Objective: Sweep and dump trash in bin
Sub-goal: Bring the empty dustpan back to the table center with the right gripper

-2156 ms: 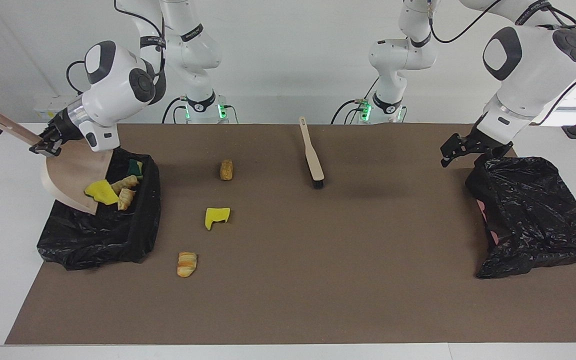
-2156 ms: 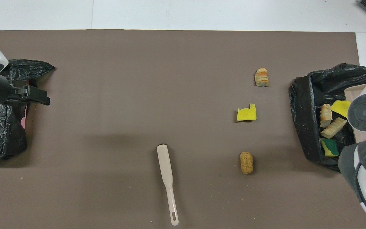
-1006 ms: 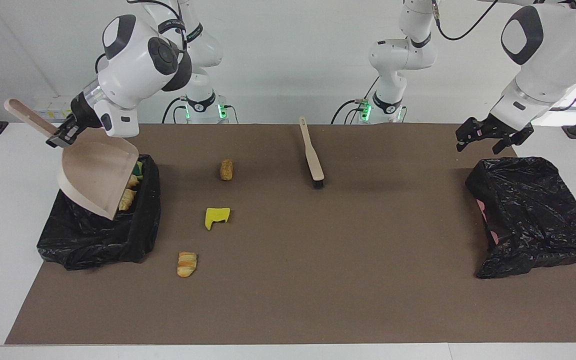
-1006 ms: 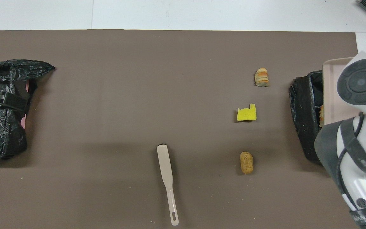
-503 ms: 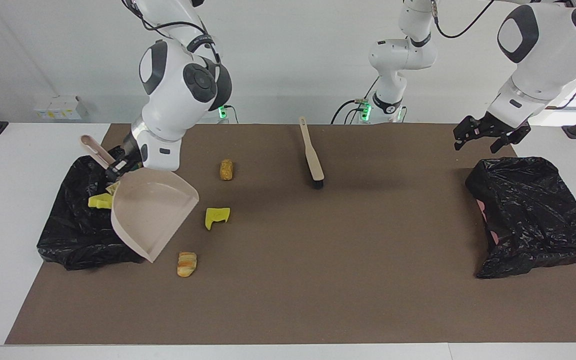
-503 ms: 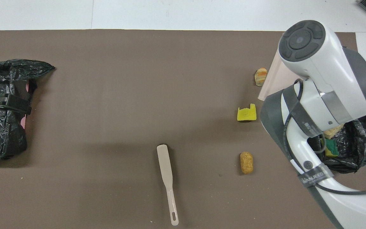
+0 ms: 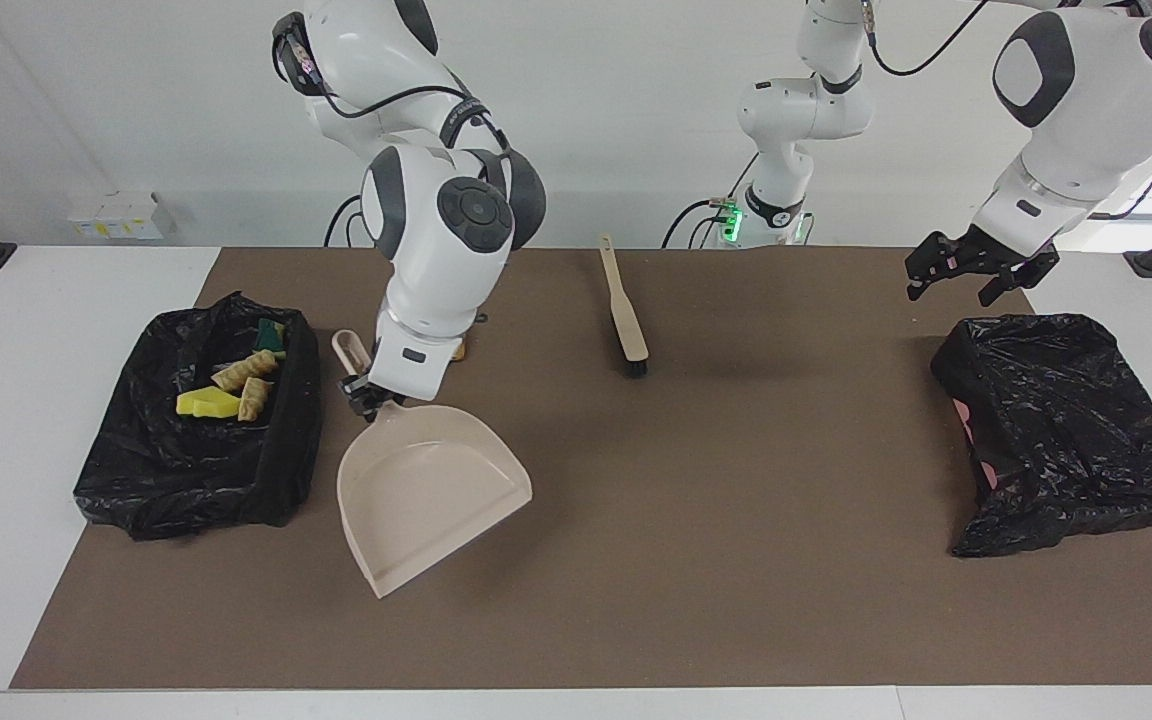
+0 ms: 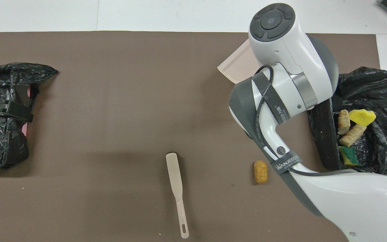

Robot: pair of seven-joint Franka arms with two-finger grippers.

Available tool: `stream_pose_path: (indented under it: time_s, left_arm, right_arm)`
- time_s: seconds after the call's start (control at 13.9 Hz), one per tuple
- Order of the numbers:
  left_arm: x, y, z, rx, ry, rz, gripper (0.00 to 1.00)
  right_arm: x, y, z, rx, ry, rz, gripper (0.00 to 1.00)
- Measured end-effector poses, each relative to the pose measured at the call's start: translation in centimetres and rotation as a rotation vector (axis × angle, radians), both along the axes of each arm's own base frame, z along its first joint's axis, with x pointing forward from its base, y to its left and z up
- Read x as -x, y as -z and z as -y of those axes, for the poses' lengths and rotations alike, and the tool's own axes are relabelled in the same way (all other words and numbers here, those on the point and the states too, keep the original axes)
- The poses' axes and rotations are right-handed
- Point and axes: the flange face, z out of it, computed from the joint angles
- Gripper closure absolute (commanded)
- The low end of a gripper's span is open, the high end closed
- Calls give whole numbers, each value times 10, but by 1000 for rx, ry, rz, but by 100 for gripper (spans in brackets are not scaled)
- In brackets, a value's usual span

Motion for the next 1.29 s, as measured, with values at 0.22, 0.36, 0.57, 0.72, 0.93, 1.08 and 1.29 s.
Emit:
stream_pose_path:
  time_s: [0.22, 0.36, 0.57, 0.72, 0.93, 1.08, 1.29]
  left_arm:
    - [0, 0, -2, 0, -3, 3, 0]
    - [0, 0, -2, 0, -3, 3, 0]
    - [0, 0, -2, 0, -4, 4, 0]
    - [0, 0, -3, 0, -5, 4, 0]
    - [0, -1, -3, 0, -5, 4, 0]
    - [0, -1, -3, 0, -5, 4, 0]
    - [0, -1, -3, 0, -5, 4, 0]
  right_arm:
    - [3, 20, -47, -142, 223, 17, 100]
    - [8, 35, -81, -204, 333, 32, 100]
    - [17, 65, -140, -266, 460, 43, 100]
    - [17, 80, -165, -334, 528, 38, 100]
    - [16, 95, -183, -382, 580, 31, 100]
    - [20, 94, -190, -398, 581, 20, 100]
    - [30, 106, -209, -397, 559, 3, 100]
